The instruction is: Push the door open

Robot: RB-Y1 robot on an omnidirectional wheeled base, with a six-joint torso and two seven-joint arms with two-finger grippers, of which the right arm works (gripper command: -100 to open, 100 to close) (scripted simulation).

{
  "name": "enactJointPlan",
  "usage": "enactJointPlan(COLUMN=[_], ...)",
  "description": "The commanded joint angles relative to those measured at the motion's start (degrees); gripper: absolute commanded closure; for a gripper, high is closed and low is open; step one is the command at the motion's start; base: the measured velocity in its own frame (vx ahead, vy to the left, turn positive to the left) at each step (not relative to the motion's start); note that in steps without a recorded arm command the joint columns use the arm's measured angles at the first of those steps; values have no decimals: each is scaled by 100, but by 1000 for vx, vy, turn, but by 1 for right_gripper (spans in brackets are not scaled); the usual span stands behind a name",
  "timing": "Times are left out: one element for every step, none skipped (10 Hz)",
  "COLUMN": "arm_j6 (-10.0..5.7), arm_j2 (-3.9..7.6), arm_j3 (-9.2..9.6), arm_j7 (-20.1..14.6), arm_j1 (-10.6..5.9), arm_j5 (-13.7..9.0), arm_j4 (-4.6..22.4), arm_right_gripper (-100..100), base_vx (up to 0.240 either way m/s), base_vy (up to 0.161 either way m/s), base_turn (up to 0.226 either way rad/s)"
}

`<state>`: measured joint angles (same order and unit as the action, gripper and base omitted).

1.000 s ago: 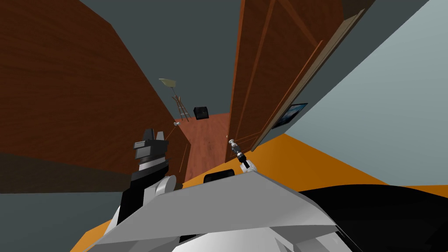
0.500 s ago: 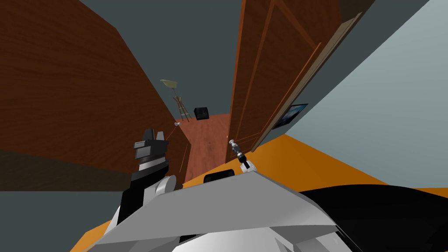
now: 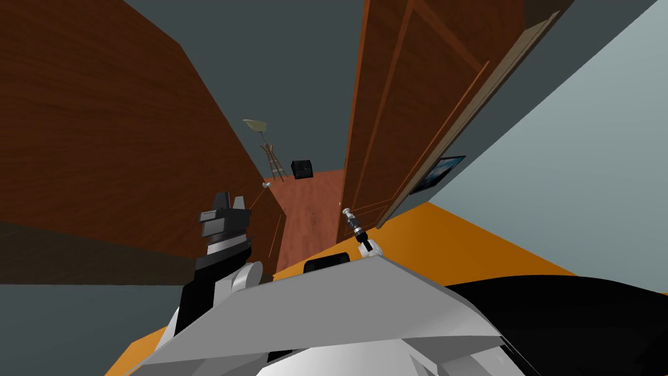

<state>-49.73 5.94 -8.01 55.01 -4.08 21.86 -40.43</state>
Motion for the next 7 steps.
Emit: enactJointPlan(arm_j6=[-2,-2,-2,-2,-2,-2,-1], arm_j2=[13,14,14,14,15,15,15], arm_j3=[-22,-25,-25,-30,-34,-34,-38], arm_j7=[-286,-464,-508,-718,-882,-931,-1143], arm_j1=[-13,-14,-14,-15,-17,-17,-18], arm_j5=[-129,-202,-202,-292,-383,-383,-474], arm_j4=[-61,-62,-62,-63,-64,-64,-65], arm_right_gripper=[100,100,100,100,100,100,100], base_vx=[52,57,36,34,44,34,37], base_vy=[11,-4,-3,3,2,1,4], base_turn=[41,41,18,33,41,22,35])
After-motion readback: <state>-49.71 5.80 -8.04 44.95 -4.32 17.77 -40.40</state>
